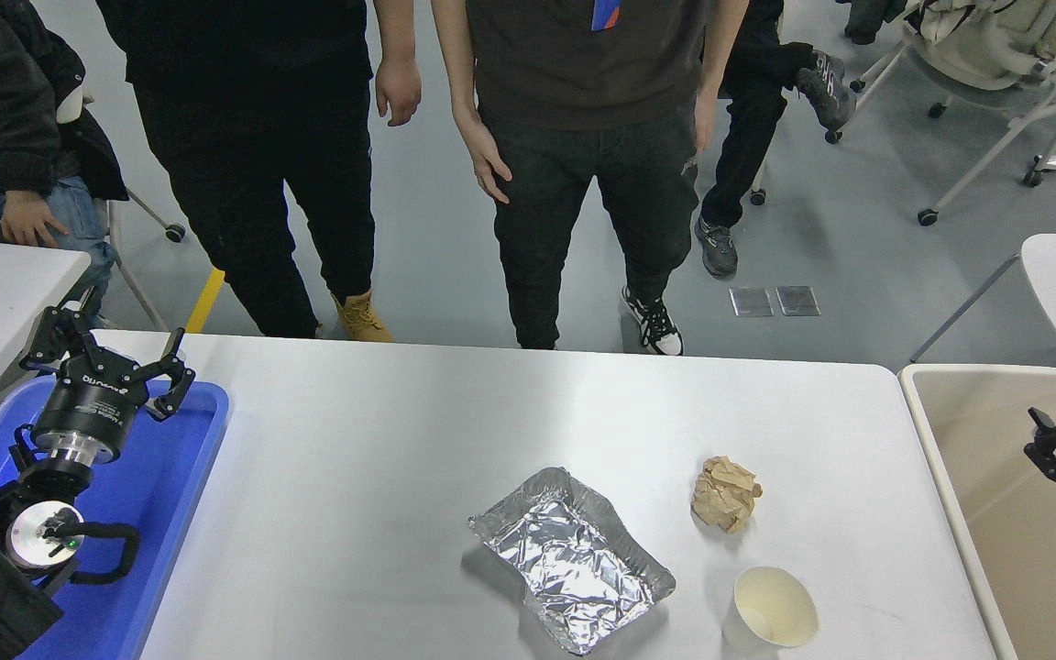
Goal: Clean the table surface
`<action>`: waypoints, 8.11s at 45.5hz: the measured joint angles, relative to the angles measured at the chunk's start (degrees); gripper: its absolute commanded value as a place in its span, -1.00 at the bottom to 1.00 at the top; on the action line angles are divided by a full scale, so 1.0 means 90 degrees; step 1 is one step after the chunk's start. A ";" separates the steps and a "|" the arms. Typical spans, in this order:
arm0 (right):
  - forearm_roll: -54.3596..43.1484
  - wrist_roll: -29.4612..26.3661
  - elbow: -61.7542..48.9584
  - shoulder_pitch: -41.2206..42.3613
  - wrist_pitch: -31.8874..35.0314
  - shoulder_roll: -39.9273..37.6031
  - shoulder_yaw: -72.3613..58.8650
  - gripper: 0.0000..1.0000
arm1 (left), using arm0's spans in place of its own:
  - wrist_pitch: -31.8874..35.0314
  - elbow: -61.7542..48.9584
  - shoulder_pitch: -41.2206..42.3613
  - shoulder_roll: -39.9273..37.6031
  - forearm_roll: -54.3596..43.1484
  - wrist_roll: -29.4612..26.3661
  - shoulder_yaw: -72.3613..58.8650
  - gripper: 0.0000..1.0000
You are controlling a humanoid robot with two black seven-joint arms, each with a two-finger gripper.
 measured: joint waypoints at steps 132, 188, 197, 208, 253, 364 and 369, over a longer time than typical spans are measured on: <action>-0.7037 0.0011 0.3867 0.1401 0.2057 -0.4097 -0.2853 1.00 | 0.0000 0.0000 0.0001 0.0000 0.0000 0.0000 0.0010 1.00; -0.8847 -0.0626 0.7059 0.1984 0.3115 -0.4046 -0.3476 0.99 | 0.0000 0.0000 -0.0001 0.0000 0.0000 0.0000 0.0010 1.00; -0.8812 -0.0868 0.7032 0.2389 0.3145 -0.3504 -0.3849 0.98 | 0.0000 0.0000 -0.0001 0.0000 0.0000 0.0000 0.0010 1.00; -0.8717 -0.1059 0.6982 0.2645 0.3158 -0.3067 -0.4181 0.98 | 0.0000 0.0000 -0.0001 0.0000 0.0000 0.0000 0.0010 1.00; -0.8773 -0.1568 0.6205 0.2272 0.3098 -0.1813 -0.4487 0.87 | 0.0000 0.0000 0.0001 0.0000 0.0000 0.0000 0.0010 1.00; -0.7992 -0.1659 0.6632 0.3703 0.4357 -0.3165 -0.4488 -1.00 | 0.0000 0.0000 -0.0001 0.0000 0.0000 0.0000 0.0010 1.00; -0.7674 -0.1661 0.6716 0.4091 0.4558 -0.3545 -0.4473 -1.00 | 0.0000 0.0000 0.0000 0.0000 0.0000 0.0000 0.0010 1.00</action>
